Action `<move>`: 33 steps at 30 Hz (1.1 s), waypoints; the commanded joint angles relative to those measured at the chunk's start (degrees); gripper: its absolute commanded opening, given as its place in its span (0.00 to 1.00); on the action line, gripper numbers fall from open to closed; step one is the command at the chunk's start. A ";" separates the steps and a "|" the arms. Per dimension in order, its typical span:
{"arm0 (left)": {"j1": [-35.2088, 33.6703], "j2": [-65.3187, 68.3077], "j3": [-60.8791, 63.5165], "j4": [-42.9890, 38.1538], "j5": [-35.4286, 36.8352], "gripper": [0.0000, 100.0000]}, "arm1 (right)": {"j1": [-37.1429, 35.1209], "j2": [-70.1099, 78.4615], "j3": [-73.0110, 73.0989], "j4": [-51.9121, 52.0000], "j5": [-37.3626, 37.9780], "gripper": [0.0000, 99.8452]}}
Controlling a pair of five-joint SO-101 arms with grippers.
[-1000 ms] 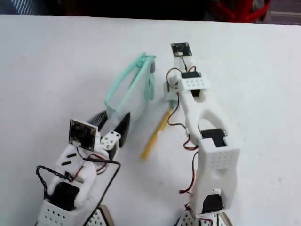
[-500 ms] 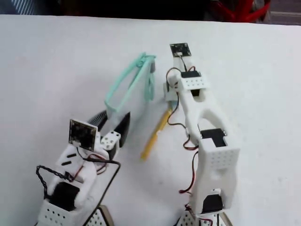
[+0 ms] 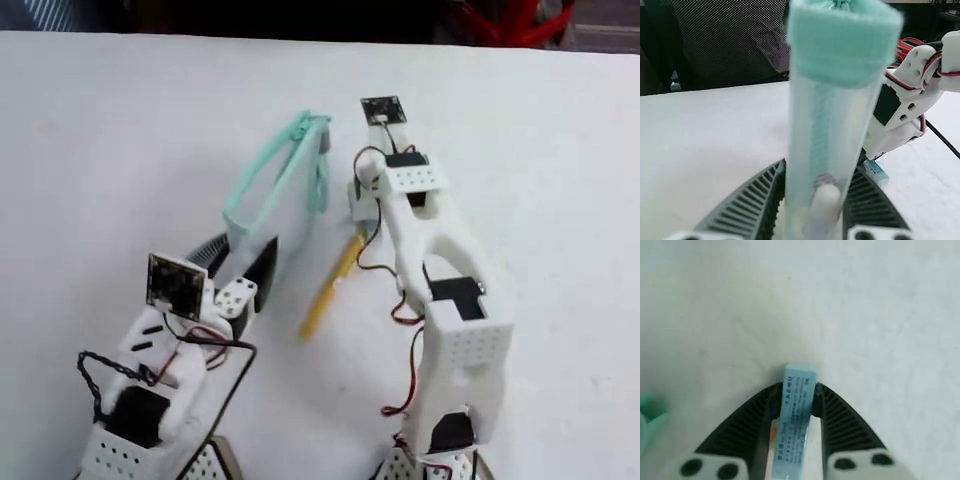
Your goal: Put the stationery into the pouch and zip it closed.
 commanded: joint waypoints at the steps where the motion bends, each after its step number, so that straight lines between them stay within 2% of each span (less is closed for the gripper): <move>1: 0.22 -0.40 -0.44 -2.11 -0.44 0.17 | -0.22 -6.20 2.90 -1.89 0.35 0.02; 7: 0.40 -0.40 -0.44 -2.11 -0.18 0.17 | -0.22 -16.48 10.55 -4.88 0.35 0.02; 17: 0.04 -0.40 -1.58 -1.23 3.60 0.21 | -0.75 -51.47 19.25 -5.14 0.88 0.02; 20: 0.04 -0.40 -2.81 0.70 3.60 0.21 | -1.45 -61.41 17.67 -6.81 4.22 0.02; 23: 0.31 -0.40 -3.25 1.23 3.60 0.21 | -5.67 -69.58 16.09 -8.40 7.65 0.02; 26: 0.48 -0.40 -3.25 1.23 3.60 0.21 | -13.85 -75.30 15.30 -8.31 11.52 0.02; 30: 0.48 -0.40 -3.25 1.23 3.60 0.22 | -23.78 -77.41 15.21 -9.45 16.26 0.02; 33: 0.48 -0.40 -3.25 1.23 3.60 0.22 | -28.00 -76.62 15.38 -13.49 16.79 0.02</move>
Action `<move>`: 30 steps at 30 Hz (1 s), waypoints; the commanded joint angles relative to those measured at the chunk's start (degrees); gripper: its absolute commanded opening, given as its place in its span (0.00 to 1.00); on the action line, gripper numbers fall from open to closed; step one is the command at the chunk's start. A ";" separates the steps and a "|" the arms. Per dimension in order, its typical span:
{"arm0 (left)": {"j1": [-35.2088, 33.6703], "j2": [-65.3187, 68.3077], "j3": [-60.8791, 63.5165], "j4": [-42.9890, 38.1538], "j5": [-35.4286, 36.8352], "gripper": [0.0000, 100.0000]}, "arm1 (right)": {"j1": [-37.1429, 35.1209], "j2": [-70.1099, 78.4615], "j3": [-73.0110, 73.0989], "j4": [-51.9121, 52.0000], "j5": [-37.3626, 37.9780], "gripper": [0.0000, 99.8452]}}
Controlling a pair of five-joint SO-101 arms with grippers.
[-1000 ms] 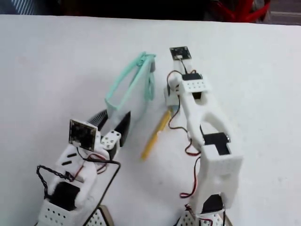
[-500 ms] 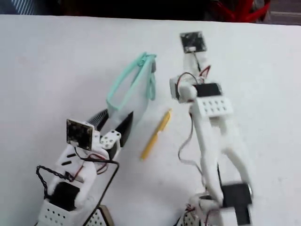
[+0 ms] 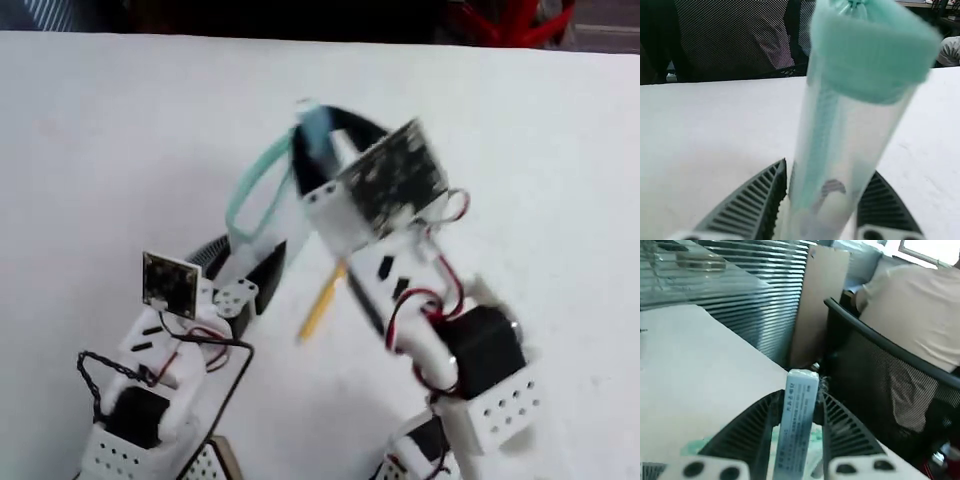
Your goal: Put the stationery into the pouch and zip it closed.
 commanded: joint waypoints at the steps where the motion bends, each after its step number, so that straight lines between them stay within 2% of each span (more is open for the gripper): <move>1: 0.40 -0.40 -3.25 0.09 0.62 0.22 | -4.70 0.22 -2.55 -5.23 1.32 0.02; 10: 0.40 -0.40 -3.25 0.00 0.53 0.22 | -6.02 10.15 -2.37 -8.04 0.97 0.02; 30: 0.31 -0.40 -3.25 -0.18 0.53 0.22 | -5.14 10.59 5.89 -6.29 1.05 0.02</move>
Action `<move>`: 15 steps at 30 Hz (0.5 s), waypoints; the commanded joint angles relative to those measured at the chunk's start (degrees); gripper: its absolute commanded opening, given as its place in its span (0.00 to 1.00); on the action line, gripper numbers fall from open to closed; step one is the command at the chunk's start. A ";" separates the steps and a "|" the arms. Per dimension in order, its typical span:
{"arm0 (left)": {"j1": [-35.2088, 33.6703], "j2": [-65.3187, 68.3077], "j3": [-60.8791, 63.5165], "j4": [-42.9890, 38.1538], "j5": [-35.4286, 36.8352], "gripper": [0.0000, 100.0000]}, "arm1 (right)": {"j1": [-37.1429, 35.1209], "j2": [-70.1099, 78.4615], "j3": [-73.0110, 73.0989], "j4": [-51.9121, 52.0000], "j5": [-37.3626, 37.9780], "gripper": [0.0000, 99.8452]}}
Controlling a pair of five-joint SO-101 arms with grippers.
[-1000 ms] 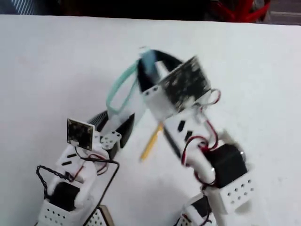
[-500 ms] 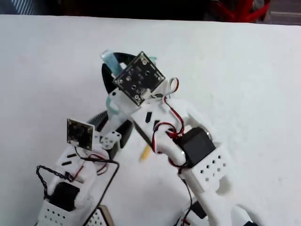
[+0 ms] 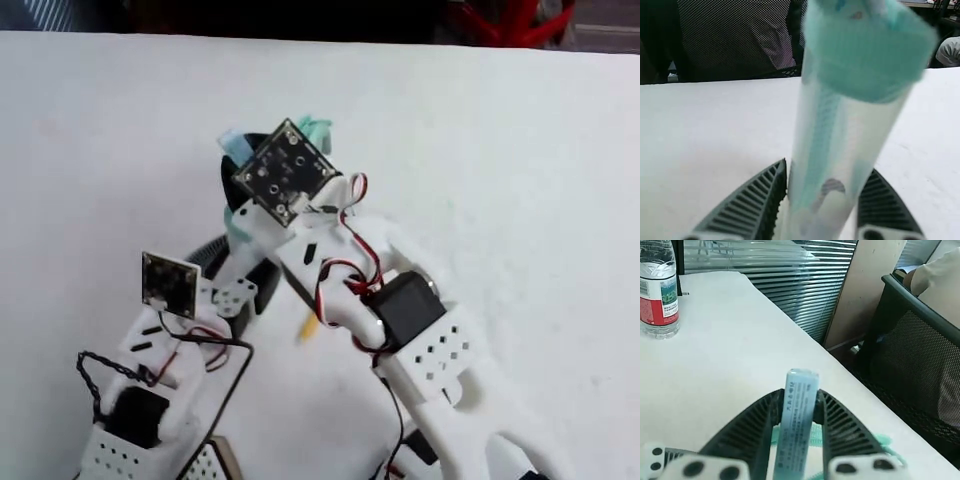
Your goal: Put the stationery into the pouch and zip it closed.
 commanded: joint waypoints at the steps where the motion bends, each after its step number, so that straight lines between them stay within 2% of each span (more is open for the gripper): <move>1: 0.40 -0.40 -3.25 -0.18 0.53 0.22 | 0.31 -0.13 -0.35 1.10 0.26 0.02; 7: 0.40 -0.40 -3.25 -0.18 0.53 0.22 | 0.31 -0.13 -0.62 5.05 0.26 0.18; 15: 0.40 -0.40 -3.25 -0.09 0.53 0.22 | 0.40 -6.99 -0.70 5.67 0.53 0.15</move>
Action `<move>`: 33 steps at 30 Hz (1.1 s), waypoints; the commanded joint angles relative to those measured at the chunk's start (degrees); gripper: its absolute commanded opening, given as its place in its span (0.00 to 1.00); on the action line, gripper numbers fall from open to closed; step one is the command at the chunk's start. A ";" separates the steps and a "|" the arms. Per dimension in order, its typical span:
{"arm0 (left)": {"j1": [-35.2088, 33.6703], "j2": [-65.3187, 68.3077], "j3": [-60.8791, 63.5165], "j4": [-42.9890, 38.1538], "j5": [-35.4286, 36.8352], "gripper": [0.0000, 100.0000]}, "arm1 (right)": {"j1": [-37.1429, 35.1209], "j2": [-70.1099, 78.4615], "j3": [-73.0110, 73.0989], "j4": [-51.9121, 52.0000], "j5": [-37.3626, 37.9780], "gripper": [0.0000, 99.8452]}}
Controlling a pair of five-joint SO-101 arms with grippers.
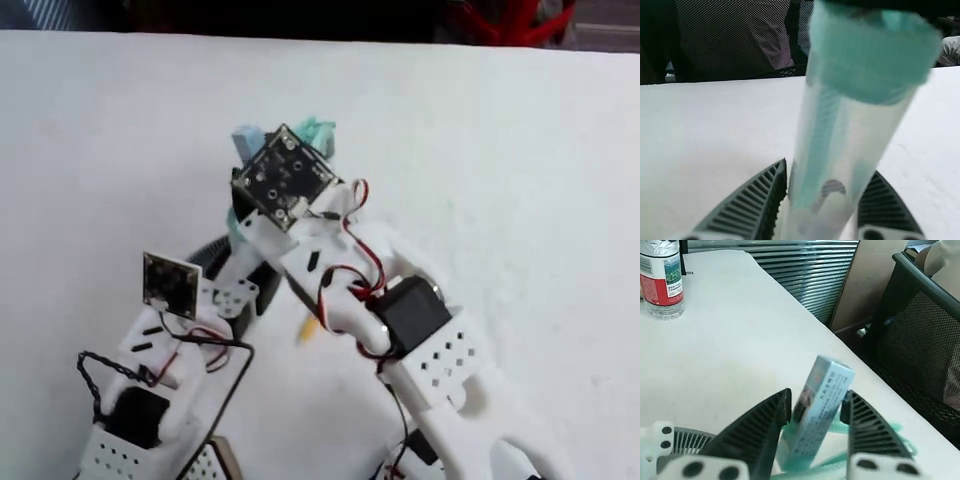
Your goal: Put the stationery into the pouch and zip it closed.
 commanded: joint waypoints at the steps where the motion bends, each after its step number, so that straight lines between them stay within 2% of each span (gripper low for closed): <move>1: 0.13 -0.40 -3.25 -0.09 0.53 0.22 | 0.57 -5.85 -0.70 0.48 0.53 0.15; 10: 0.22 -0.40 -3.16 -0.18 0.53 0.22 | 5.85 -9.19 0.35 1.98 0.62 0.15; 17: 0.22 -0.40 -3.16 0.00 0.53 0.22 | 5.41 -9.19 0.44 2.07 0.44 0.15; 22: 0.22 -0.40 -3.08 0.00 0.53 0.22 | 0.92 -9.10 0.53 2.07 0.62 0.15; 30: 0.22 -0.40 -2.99 -0.26 0.53 0.22 | 0.57 1.10 0.09 1.54 0.70 0.15; 33: 0.22 -0.40 -2.99 -0.26 0.53 0.22 | 2.59 4.70 -2.02 1.89 0.62 0.15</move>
